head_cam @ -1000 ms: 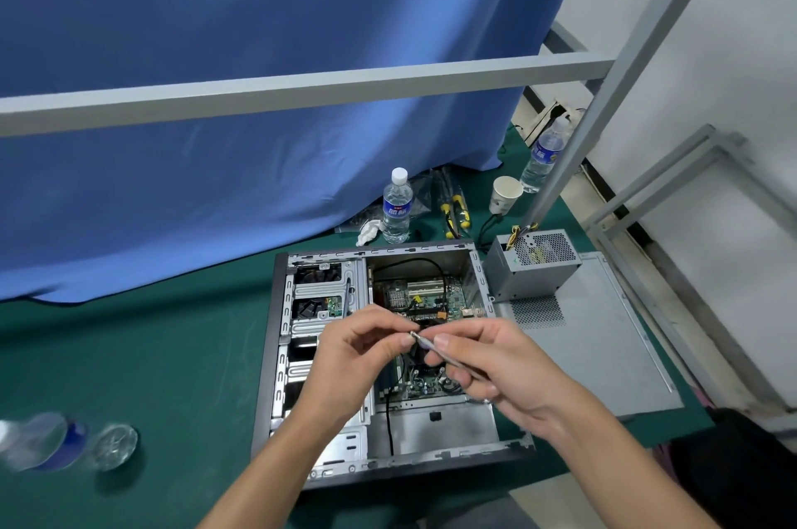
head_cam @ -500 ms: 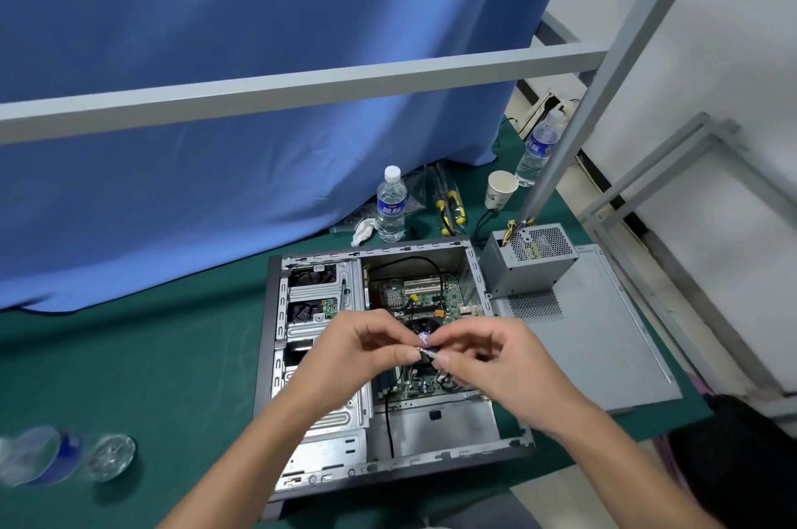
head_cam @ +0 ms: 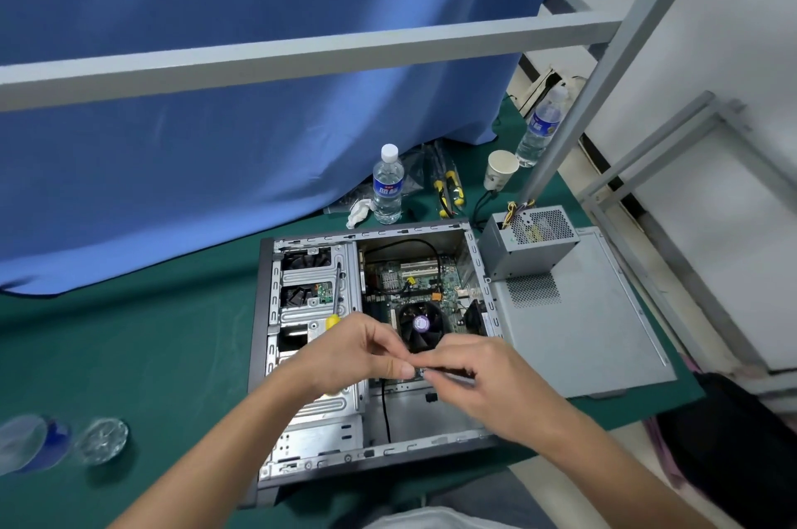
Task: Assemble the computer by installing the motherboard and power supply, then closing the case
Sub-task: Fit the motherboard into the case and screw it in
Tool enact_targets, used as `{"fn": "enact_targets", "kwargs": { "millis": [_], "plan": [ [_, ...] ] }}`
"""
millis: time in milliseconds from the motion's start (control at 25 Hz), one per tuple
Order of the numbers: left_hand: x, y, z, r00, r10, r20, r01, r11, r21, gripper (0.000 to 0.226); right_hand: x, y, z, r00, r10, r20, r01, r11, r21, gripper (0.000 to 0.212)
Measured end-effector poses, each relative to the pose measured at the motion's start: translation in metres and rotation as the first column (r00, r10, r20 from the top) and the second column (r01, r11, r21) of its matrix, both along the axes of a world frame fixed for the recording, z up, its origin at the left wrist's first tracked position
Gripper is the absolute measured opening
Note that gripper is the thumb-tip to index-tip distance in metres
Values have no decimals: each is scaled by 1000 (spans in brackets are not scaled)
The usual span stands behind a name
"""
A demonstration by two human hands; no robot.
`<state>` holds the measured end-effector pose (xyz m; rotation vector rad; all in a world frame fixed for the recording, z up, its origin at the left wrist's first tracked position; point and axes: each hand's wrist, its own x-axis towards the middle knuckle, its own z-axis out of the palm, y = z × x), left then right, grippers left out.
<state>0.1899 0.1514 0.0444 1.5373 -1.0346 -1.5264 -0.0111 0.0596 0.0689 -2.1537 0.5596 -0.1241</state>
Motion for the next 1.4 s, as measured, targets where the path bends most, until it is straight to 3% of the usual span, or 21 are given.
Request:
{"fn": "enact_targets", "kwargs": {
  "millis": [120,200,240,320,360,400,560,760,960,1120,1240,1320,1400],
  "plan": [
    [-8,7,-23,991,121,48,-123,992,35,18,-1,8,-21,996,-92,13,91,995,39,26],
    [-11,17,-40,956,216,198,-215,976,-27,29,-3,10,-38,983,-184,-28,186,975,125,24],
    [-10,24,-48,893,265,365,-243,964,-105,33,-5,10,-47,973,-224,-58,231,959,163,23],
    [-5,37,-65,603,398,691,-290,917,-275,39,-8,9,-63,957,-261,-126,283,935,212,22],
    [0,43,-75,477,446,757,-340,888,-310,42,-8,8,-72,954,-251,-163,282,937,207,22],
    [3,47,-83,427,460,778,-405,867,-290,46,-6,7,-80,954,-228,-196,264,947,185,22],
    [-2,43,-108,467,319,825,-386,913,-134,59,12,7,-108,939,-71,-337,106,991,86,25],
    [-3,40,-125,421,437,795,-446,863,-238,56,9,7,-141,903,-8,-429,-10,999,-39,27],
    [2,37,-133,372,429,823,-410,871,-269,61,10,5,-155,927,51,-372,-65,998,-26,25],
    [-1,38,-138,360,432,827,-398,873,-283,61,27,-3,-159,957,136,-257,-187,964,-187,23],
    [-1,39,-142,337,443,831,-396,867,-302,60,57,-9,-169,941,241,-238,-308,902,-304,18],
    [0,38,-145,324,453,830,-383,865,-323,60,77,-7,-178,885,350,-308,-456,784,-422,8],
    [1,38,-149,313,456,833,-377,865,-332,60,91,-5,-188,826,401,-397,-557,690,-463,19]
  ]
}}
